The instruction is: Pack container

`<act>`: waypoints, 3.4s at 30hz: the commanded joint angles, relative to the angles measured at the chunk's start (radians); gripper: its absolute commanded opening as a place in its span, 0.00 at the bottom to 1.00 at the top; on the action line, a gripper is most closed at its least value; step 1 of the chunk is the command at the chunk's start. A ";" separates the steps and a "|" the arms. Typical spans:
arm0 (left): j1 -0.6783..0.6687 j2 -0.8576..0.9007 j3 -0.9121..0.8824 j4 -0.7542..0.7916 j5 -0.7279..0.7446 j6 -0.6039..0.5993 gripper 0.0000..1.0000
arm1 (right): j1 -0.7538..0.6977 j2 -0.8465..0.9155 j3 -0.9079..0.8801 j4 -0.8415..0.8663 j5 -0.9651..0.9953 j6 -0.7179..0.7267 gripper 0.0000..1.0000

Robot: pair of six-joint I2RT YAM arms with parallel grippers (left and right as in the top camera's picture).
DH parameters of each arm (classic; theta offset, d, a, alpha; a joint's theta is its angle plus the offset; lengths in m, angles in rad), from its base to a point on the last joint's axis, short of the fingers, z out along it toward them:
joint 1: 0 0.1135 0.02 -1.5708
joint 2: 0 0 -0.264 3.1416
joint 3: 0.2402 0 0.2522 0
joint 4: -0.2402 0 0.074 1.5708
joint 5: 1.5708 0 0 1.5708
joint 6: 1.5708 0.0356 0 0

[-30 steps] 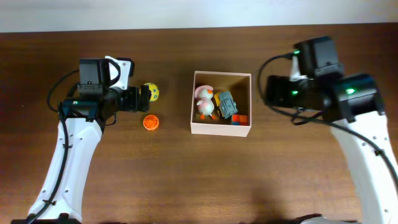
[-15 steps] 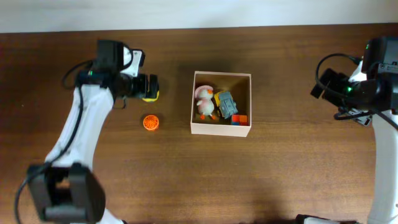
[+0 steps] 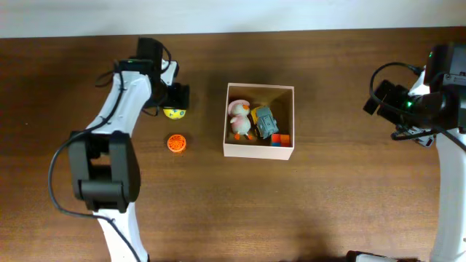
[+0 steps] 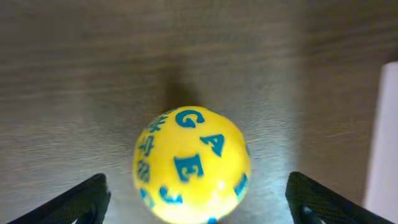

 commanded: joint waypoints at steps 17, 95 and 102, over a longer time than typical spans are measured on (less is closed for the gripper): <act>-0.047 0.031 0.122 -0.141 -0.076 -0.002 0.18 | -0.009 0.002 0.007 0.001 -0.012 0.008 0.99; -0.078 -0.117 -0.085 -0.254 -0.032 -0.055 0.91 | -0.009 0.002 0.007 0.001 -0.012 0.008 0.99; -0.078 -0.117 -0.236 -0.132 -0.039 -0.055 0.74 | -0.009 0.002 0.007 0.001 -0.012 0.008 0.99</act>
